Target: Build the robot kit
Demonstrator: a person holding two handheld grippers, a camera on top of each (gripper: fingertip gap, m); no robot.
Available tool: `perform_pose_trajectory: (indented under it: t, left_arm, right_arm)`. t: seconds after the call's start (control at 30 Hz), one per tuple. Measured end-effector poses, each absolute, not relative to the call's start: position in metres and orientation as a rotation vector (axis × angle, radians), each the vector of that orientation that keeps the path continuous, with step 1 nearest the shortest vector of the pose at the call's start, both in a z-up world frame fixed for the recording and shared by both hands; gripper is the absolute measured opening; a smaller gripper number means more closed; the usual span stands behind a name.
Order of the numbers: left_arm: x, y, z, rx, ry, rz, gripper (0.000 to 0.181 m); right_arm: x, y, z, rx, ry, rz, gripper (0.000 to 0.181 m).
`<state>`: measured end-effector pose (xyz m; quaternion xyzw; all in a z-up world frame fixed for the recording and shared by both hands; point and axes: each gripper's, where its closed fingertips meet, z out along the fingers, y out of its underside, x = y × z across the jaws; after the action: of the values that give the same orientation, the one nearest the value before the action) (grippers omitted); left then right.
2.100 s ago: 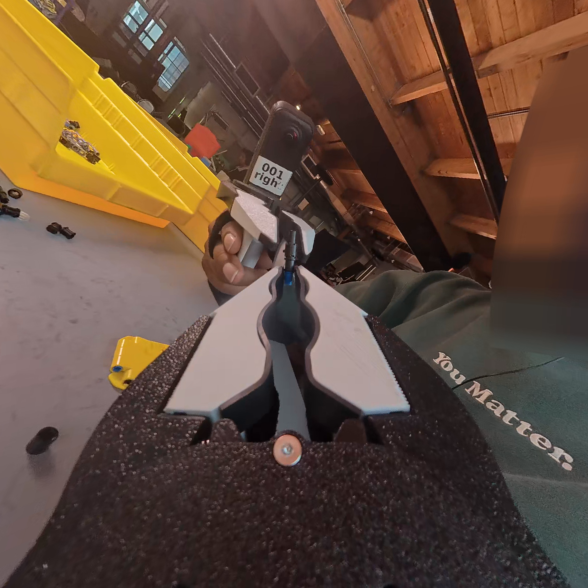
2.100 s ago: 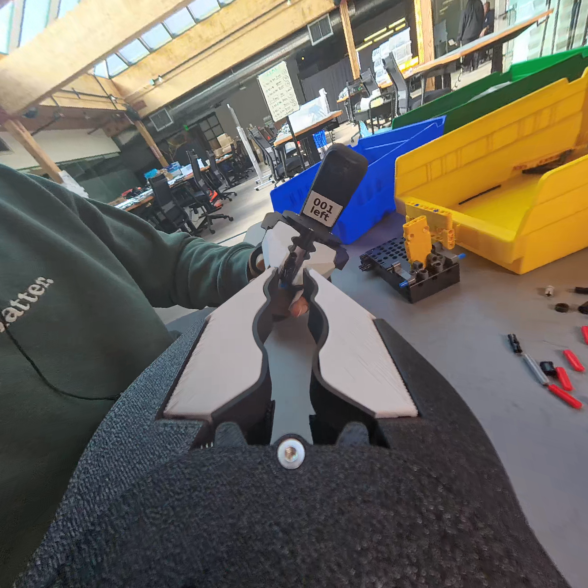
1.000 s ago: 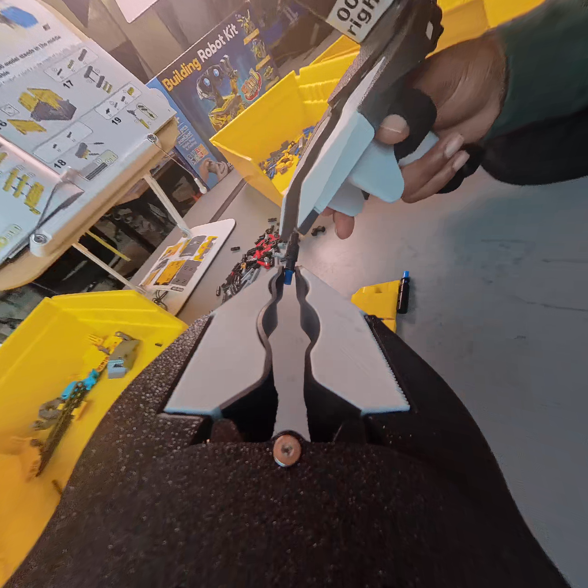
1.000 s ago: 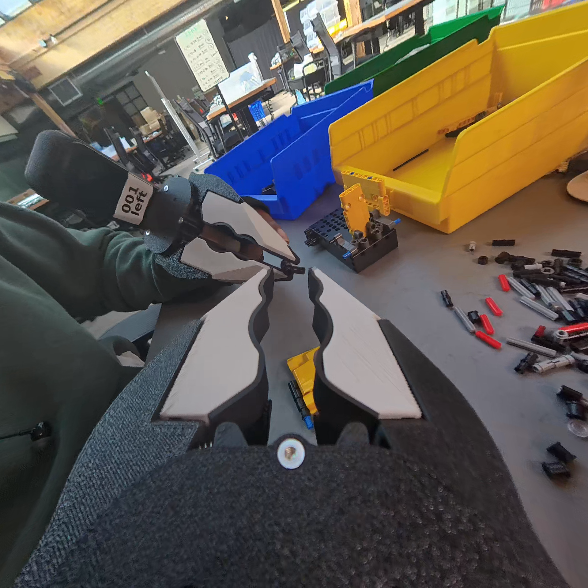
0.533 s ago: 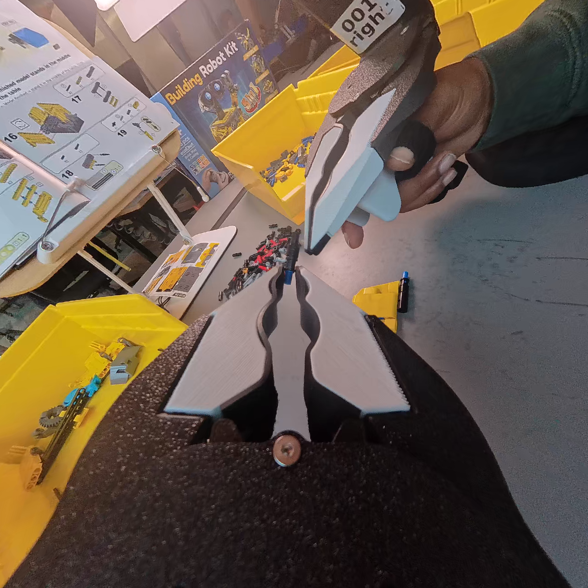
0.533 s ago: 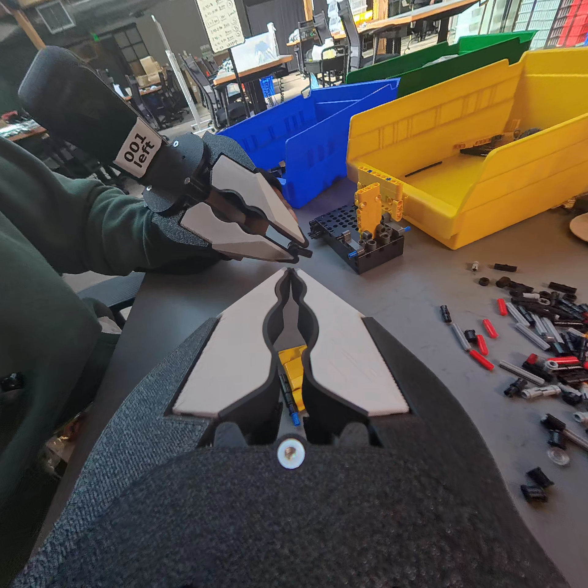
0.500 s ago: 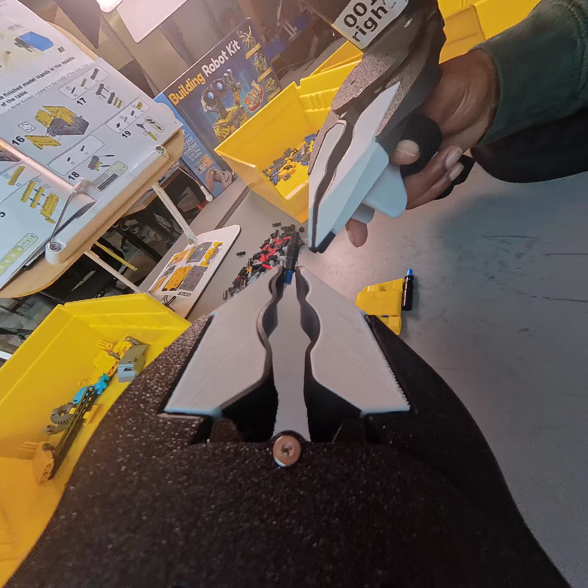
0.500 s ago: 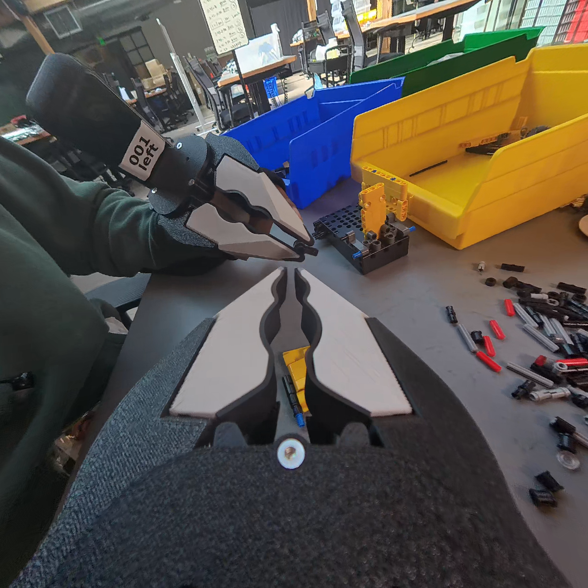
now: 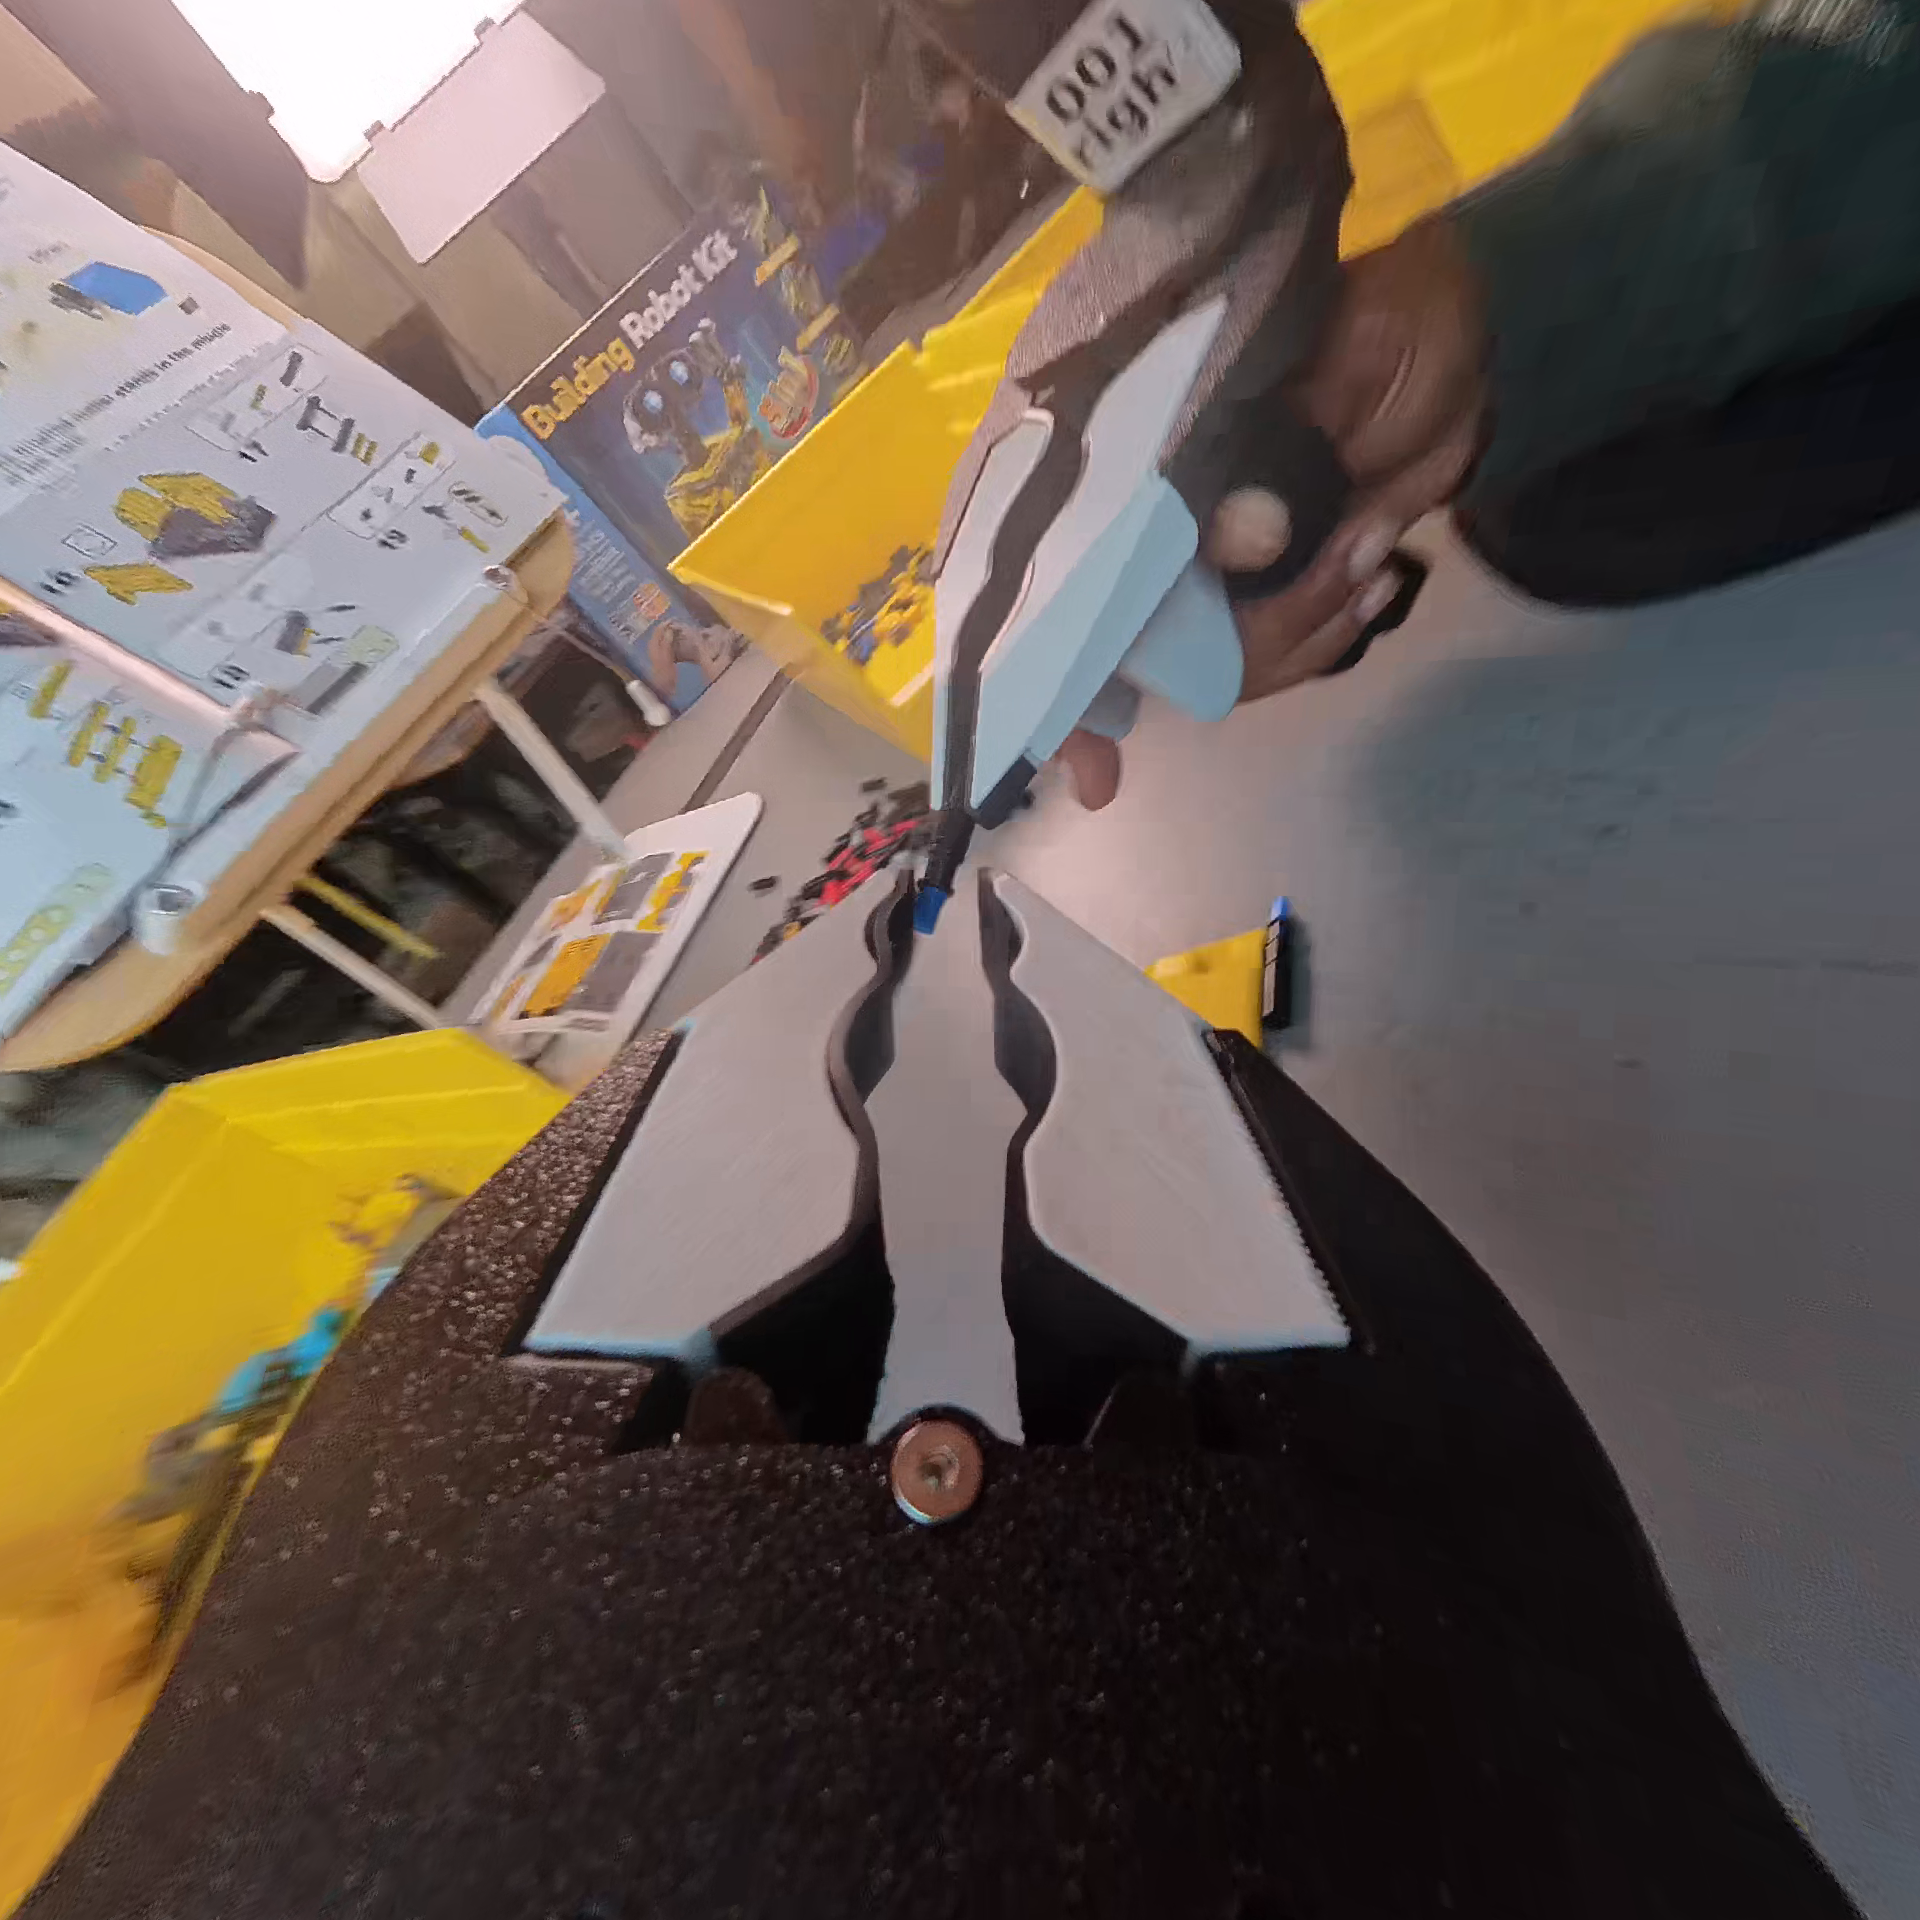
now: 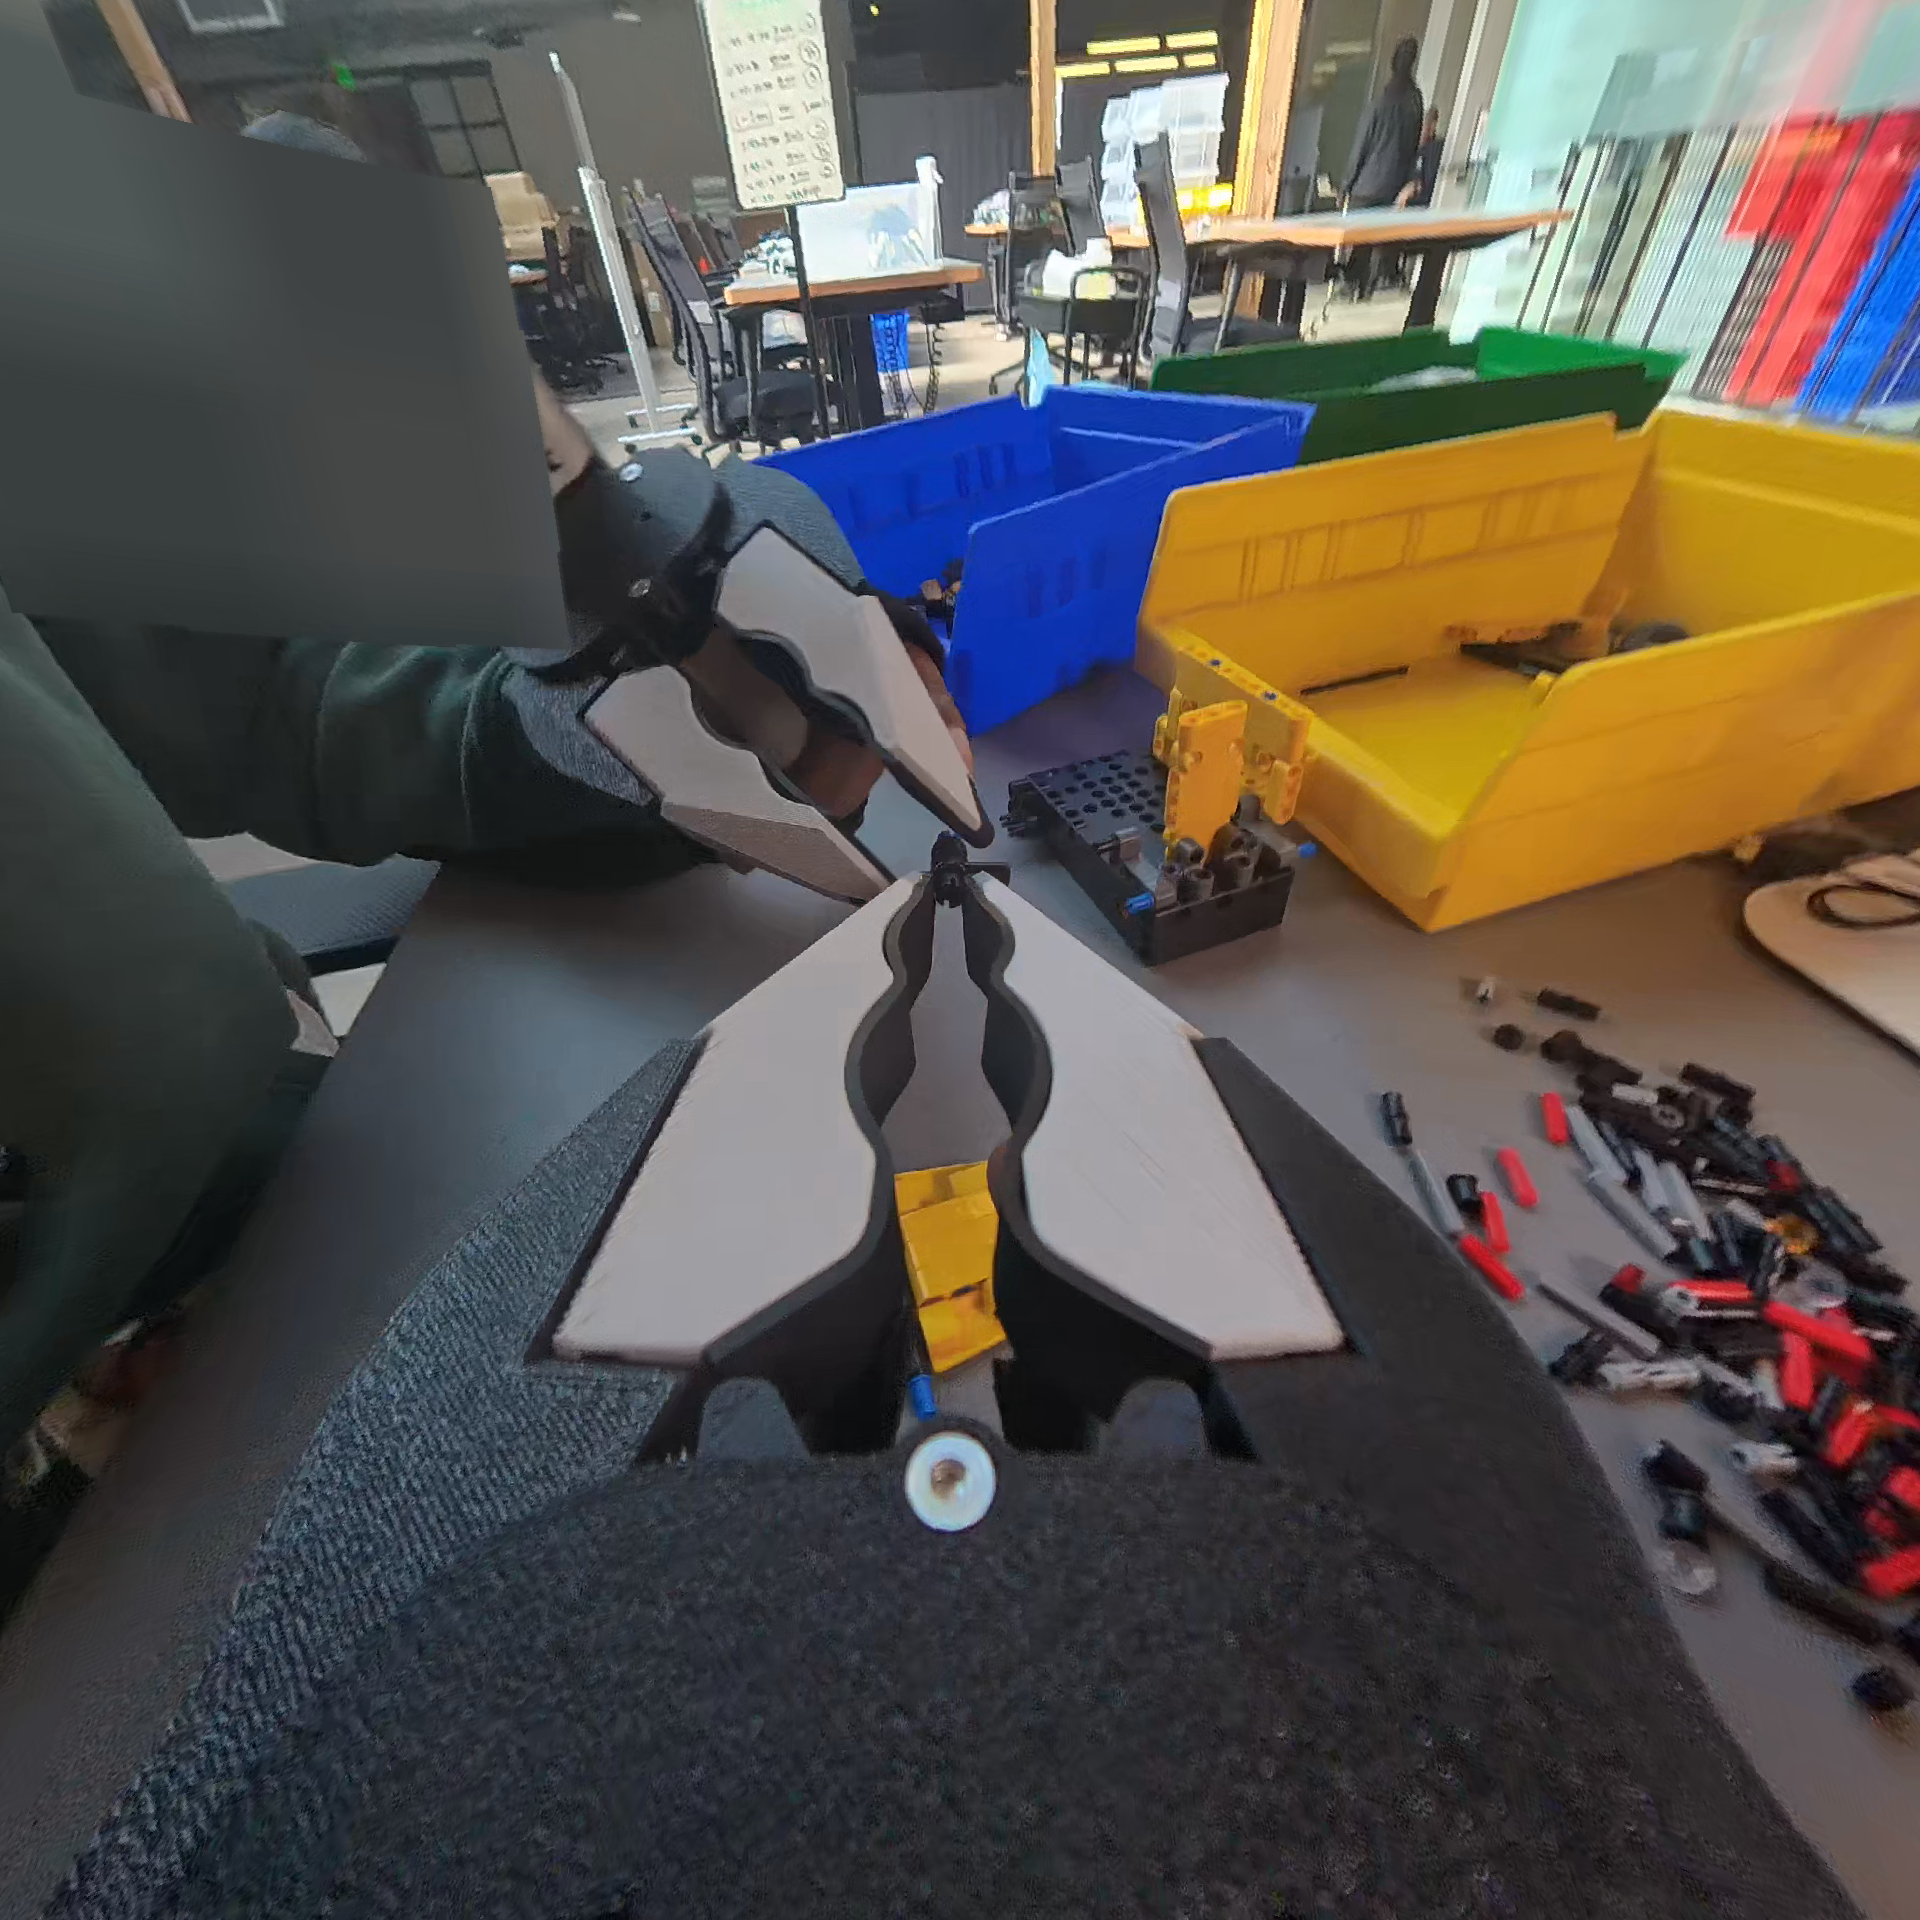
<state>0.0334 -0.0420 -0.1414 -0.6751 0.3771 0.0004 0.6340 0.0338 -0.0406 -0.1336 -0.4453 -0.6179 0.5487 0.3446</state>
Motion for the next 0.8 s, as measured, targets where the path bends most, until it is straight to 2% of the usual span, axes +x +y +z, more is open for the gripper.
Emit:
perform_pose_trajectory:
  t: [0.07, 0.1, 0.2, 0.3, 0.43, 0.8]
  left_arm:
    - [0.041, -0.049, -0.128, -1.561, 0.729, -0.383, 0.03]
    - [0.043, -0.053, -0.12, -1.558, 0.659, -0.576, 0.034]
    - [0.038, -0.06, -0.103, -1.517, 0.498, -0.962, 0.031]
    - [0.046, -0.07, -0.097, -1.483, 0.505, -1.158, 0.024]
    - [0.056, -0.076, -0.101, -1.501, 0.561, -1.165, 0.006]
    - [0.059, -0.082, -0.11, -1.568, 0.739, -0.951, 0.005]
  right_arm:
    - [0.04, -0.047, -0.119, -1.014, -1.587, 1.413, 0.005]
    - [0.043, -0.05, -0.113, -0.968, -1.572, 1.424, 0.005]
    - [0.049, -0.061, -0.101, -0.859, -1.566, 1.436, 0.005]
    - [0.049, -0.068, -0.099, -0.817, -1.573, 1.423, 0.005]
    - [0.051, -0.073, -0.098, -0.786, -1.58, 1.414, 0.005]
    - [0.053, -0.08, -0.105, -0.766, -1.655, 1.365, 0.005]
